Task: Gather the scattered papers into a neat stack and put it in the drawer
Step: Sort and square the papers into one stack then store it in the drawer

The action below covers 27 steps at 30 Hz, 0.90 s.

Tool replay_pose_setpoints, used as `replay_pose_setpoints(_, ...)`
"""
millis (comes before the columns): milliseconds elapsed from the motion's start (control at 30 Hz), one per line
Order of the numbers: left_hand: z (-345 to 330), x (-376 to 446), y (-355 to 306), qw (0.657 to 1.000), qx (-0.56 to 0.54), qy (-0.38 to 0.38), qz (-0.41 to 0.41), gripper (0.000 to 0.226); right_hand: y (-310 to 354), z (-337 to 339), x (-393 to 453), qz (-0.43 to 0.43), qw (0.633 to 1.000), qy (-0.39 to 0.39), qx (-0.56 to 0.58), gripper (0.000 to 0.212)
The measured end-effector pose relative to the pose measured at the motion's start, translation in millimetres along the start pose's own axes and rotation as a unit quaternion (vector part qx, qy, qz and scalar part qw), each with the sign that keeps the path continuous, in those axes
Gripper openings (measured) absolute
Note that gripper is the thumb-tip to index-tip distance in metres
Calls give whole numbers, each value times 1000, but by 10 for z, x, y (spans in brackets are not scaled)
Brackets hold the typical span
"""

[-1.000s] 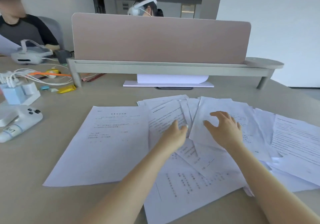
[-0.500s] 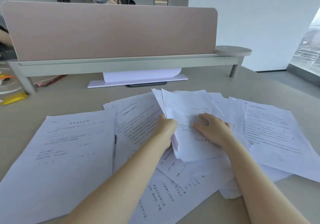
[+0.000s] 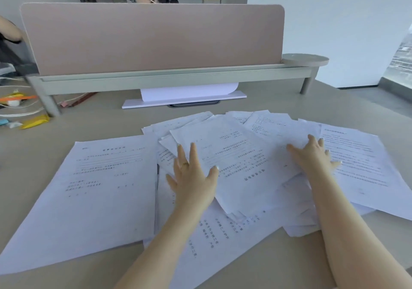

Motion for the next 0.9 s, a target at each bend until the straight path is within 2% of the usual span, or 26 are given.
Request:
replay_pose_setpoints(67,-61,54,128,988,151,37,-4,68,-53,54,37,2,999,-14,29,68)
replay_pose_setpoints(167,-128,78,211,961,263,70,-37,67,-61,122,77,15,992,-28,120,68)
replay_pose_setpoints(233,-150,95,213,953,291,70,-55,67,-28,207,121,-12,980,-26,198,61)
replay_pose_setpoints(367,-151,152,220,945,305,82,-88,67,15,402,303,-76,940,38,330,21)
replay_pose_setpoints(433,-147,176,216,944,295,88,-117,67,19,413,388,-86,924,82,363,23)
replay_pose_setpoints(500,-140,188,213,943,284,93,-148,66,26,381,414,-85,934,98,334,25)
replay_pose_setpoints(700,-89,205,229,931,266,130,-213,66,16,225,520,-40,970,86,226,39)
replay_pose_setpoints(900,-70,169,207,926,259,141,-234,69,106,191,452,39,980,91,171,21)
Point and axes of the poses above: each hand's wrist, its own x-axis towards the middle knuckle, its own z-axis out of the back of the hand, y = z × x, the point moved 1 cm from there along x, towards the middle knuckle, and after that the axes turned 11 degrees about x, right-handed, at the moved point
